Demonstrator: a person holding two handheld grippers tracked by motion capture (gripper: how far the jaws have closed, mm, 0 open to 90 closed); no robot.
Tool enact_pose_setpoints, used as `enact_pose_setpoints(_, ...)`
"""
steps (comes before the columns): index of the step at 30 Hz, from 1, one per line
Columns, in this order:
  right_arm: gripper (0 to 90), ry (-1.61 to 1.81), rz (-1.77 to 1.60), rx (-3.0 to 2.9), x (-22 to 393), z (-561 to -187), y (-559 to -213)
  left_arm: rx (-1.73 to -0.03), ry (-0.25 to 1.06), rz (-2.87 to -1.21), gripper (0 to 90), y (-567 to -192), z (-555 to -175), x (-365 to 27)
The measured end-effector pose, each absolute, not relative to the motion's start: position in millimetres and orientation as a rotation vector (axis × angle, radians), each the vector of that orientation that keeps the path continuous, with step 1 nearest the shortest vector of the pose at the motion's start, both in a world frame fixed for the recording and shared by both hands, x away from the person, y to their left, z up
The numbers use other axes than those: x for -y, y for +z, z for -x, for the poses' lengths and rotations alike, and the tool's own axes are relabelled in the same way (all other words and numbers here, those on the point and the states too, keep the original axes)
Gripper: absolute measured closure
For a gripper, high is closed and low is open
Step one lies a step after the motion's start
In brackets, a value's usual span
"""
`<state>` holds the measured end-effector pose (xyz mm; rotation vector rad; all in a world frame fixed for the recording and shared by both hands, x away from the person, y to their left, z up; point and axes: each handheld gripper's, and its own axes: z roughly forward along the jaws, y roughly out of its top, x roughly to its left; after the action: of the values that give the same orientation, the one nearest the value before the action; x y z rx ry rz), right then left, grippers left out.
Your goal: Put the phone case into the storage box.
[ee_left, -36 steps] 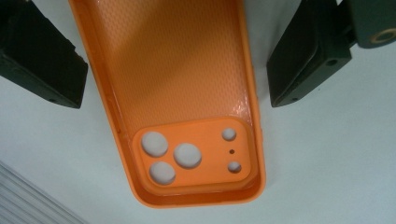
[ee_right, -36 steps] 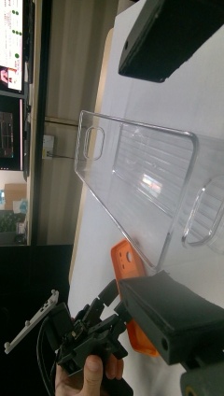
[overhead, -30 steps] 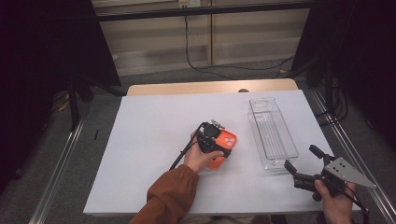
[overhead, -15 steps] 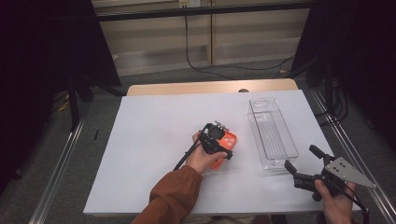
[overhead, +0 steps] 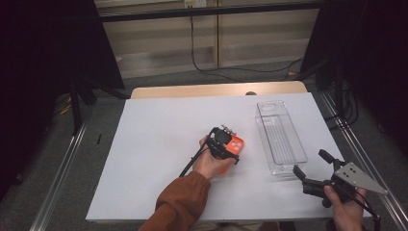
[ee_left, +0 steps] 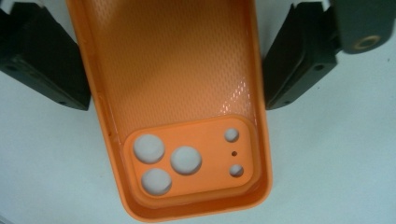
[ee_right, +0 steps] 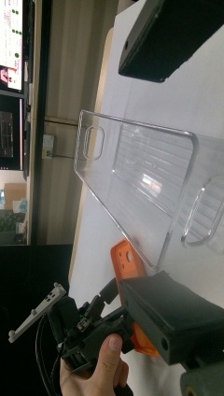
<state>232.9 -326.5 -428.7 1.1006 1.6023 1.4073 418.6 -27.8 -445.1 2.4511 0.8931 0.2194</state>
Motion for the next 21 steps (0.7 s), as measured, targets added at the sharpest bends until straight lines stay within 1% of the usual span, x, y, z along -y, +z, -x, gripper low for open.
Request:
enact_pose_setpoints(12,0.1,1.403,-1.103,-1.607,327,-233,-429,-0.872,0.179,-2.464,15.2,-441,-421,22)
enact_pose_setpoints(15,0.2,1.404,-1.105,-1.605,327,-233,-429,-0.848,0.193,-2.474,15.2,-441,-418,19)
enact_pose_setpoints(18,0.1,1.403,-1.101,-1.604,326,-233,-429,-0.84,0.193,-2.445,15.3,-436,-417,13)
enact_pose_setpoints(21,0.2,1.402,-1.103,-1.603,326,-233,-429,-0.819,0.224,-2.425,15.3,-431,-414,6)
